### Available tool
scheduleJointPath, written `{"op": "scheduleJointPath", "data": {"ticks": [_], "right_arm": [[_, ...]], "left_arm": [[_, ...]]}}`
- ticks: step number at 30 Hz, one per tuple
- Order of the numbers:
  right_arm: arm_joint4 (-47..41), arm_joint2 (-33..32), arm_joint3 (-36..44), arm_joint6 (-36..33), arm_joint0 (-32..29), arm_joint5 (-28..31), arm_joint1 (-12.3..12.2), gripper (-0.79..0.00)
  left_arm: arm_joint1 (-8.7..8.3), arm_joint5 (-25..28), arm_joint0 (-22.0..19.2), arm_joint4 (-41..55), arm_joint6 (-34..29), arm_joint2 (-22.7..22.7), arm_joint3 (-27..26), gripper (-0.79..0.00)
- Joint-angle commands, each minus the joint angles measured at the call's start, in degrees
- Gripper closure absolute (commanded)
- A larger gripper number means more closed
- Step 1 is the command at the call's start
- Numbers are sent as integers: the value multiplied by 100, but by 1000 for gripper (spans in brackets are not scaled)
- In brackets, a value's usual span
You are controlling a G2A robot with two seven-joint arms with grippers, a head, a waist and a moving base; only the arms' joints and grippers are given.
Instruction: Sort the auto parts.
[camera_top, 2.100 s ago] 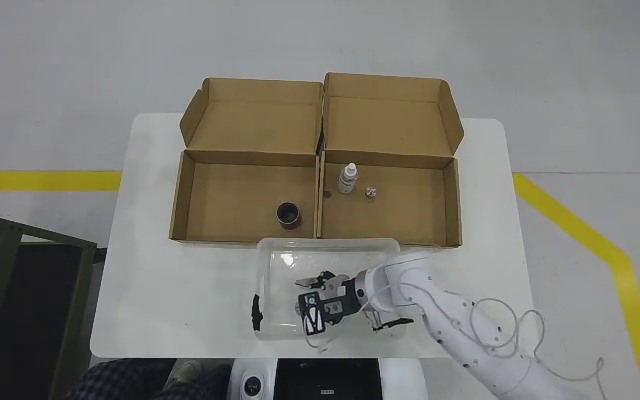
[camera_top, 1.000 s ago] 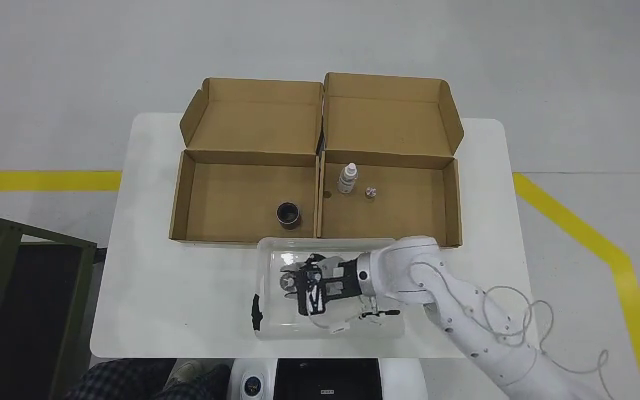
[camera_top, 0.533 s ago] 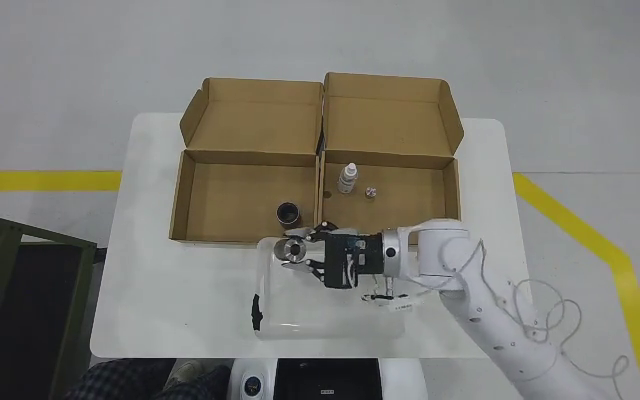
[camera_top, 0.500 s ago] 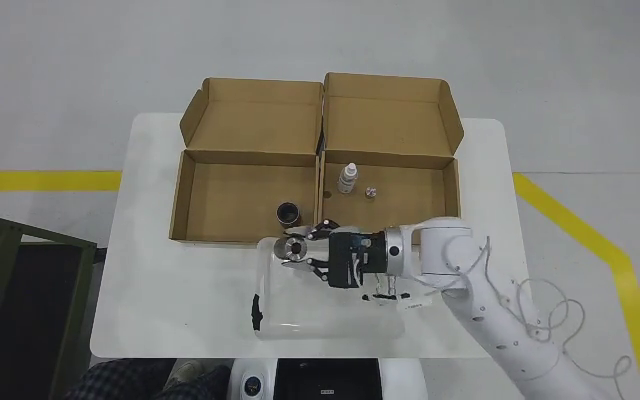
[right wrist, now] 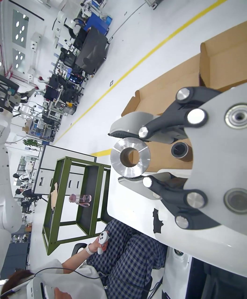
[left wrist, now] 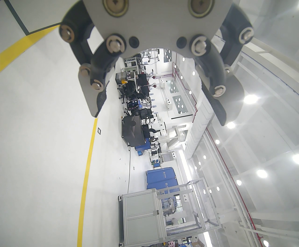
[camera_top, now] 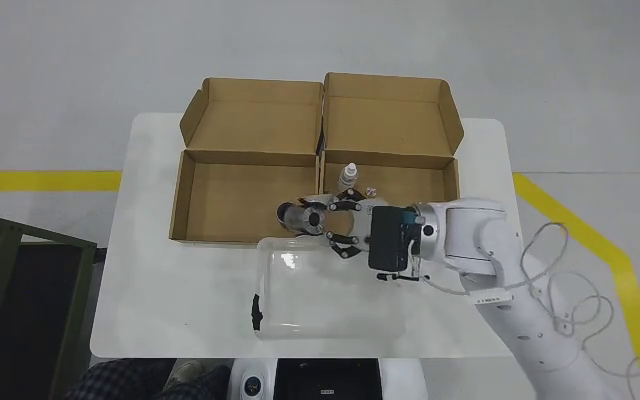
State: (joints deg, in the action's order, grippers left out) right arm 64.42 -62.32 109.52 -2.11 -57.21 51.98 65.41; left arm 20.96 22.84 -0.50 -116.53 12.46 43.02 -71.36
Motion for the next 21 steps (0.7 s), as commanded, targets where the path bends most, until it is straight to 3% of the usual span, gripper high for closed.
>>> {"op": "scheduleJointPath", "data": {"ticks": [1,21], "right_arm": [[-2,-47,23,50,14,-5,-3,0],[76,-67,-183,156,169,-154,11,0]], "left_arm": [[0,0,0,0,0,0,0,-785],[0,0,0,0,0,0,0,-785]]}}
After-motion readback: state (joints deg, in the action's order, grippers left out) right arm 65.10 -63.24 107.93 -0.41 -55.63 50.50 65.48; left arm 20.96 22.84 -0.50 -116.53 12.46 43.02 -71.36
